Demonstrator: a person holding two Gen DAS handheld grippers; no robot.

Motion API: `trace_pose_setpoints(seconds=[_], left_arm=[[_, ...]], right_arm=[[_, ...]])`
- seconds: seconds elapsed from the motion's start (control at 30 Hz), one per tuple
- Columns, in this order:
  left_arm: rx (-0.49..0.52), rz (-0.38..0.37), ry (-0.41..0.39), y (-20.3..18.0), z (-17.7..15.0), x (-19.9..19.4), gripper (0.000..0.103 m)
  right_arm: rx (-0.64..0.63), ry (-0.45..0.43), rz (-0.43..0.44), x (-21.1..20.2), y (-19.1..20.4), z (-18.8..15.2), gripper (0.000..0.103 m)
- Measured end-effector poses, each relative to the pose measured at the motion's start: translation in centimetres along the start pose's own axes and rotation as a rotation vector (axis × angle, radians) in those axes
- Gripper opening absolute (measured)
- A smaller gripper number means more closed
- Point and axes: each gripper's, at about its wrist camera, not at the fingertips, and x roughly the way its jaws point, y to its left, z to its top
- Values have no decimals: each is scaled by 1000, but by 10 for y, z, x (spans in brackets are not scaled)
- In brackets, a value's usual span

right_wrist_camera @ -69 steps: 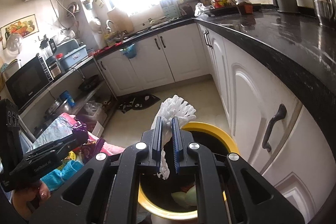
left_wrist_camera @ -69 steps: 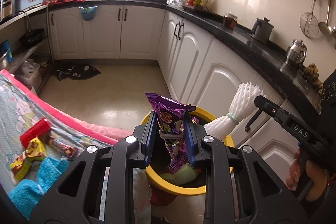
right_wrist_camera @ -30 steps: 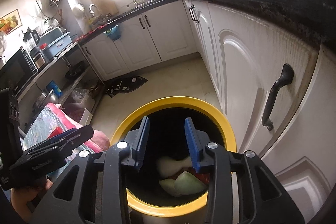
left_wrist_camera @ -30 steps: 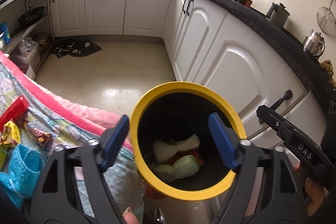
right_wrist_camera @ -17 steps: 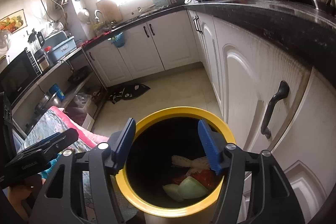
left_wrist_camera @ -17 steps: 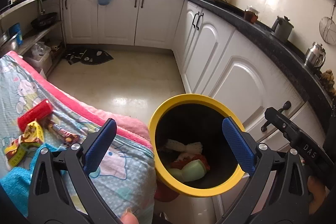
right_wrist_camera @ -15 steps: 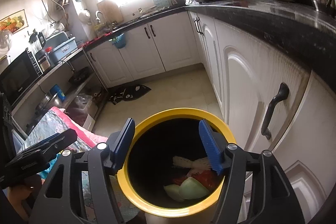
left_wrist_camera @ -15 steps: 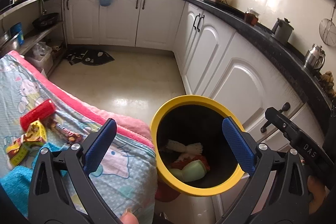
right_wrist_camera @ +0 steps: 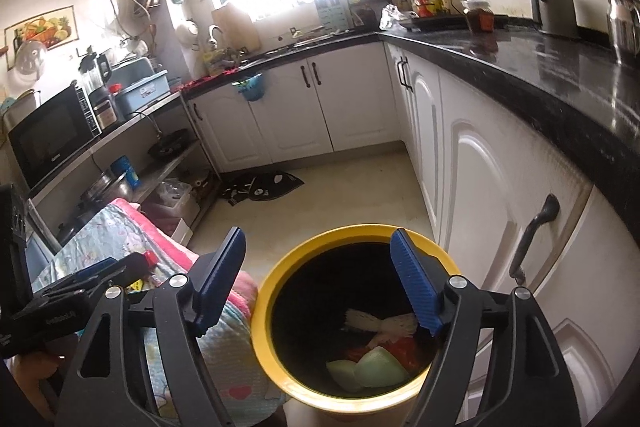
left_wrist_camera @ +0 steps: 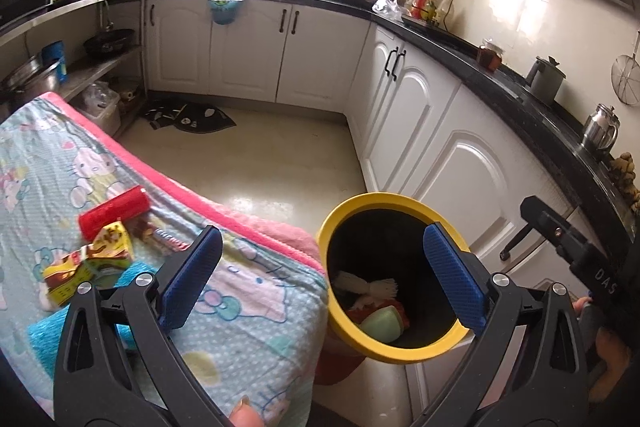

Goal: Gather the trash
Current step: 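Move both open tools back over the items on the bed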

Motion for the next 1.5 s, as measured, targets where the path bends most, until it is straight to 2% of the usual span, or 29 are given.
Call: trace_pose_setpoints(seconds=[0.37, 0.67, 1.07, 1.3, 1.5], left_arm=[[-46, 40, -43, 35, -8, -33, 92], [-124, 89, -86, 78, -12, -60, 92], [-246, 163, -127, 142, -29, -98, 92], [-271, 206, -133, 171, -37, -118, 92], [-258, 226, -103, 188, -44, -125, 92]], right_arm=[[-74, -2, 54, -8, 33, 0, 75], [-137, 11, 106, -10, 67, -6, 75], [-217, 60, 221, -6, 123, -18, 75], [-250, 85, 269, -1, 148, -25, 75], [-272, 119, 297, 9, 161, -34, 75]])
